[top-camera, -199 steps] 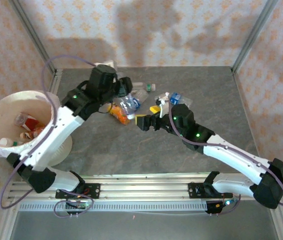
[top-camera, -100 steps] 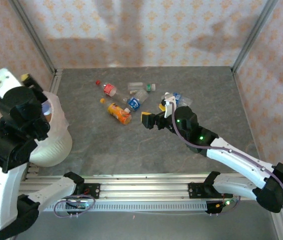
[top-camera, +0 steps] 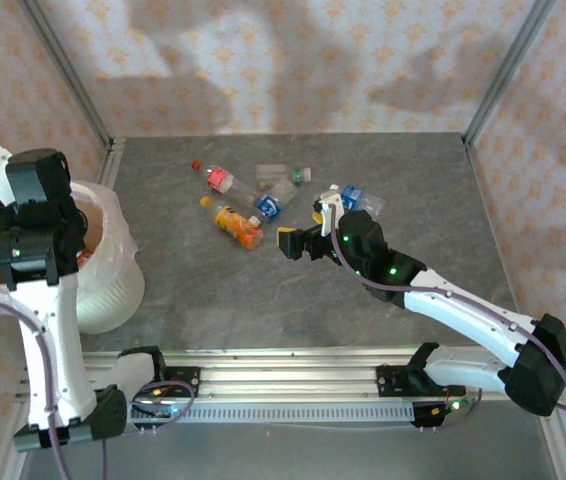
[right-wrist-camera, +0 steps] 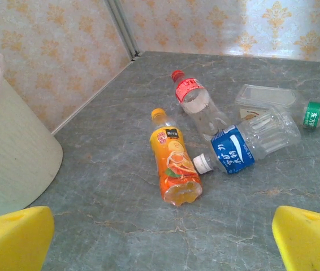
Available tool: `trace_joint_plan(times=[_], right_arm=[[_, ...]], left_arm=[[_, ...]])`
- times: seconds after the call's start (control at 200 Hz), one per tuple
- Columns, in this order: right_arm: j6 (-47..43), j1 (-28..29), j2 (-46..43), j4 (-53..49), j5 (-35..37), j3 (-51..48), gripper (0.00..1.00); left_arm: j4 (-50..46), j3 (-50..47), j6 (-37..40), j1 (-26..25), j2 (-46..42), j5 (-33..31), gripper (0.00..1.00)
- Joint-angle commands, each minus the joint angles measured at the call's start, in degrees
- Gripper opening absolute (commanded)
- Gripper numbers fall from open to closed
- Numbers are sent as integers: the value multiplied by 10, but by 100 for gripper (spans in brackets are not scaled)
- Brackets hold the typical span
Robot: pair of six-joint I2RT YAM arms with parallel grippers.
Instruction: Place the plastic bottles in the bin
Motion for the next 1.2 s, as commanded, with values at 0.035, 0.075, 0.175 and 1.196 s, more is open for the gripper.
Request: trace_joint_plan(times=[0.035,0.075,0.175,1.196], right_arm=[[1,-1,-15,-15,1,13,99],[0,-1,-17,-18,5,13,99],[1,-1,-20,-19,17,10,99],[48,-37,-2,-79,160,23,99]], left_arm=[[-45,-37,-34,77,16,181,59],[-38,-51,-35,91,15,204,59],[-25,-79,-42,107,17,232,62],[35,-27,-137,-45,-8,417,99]])
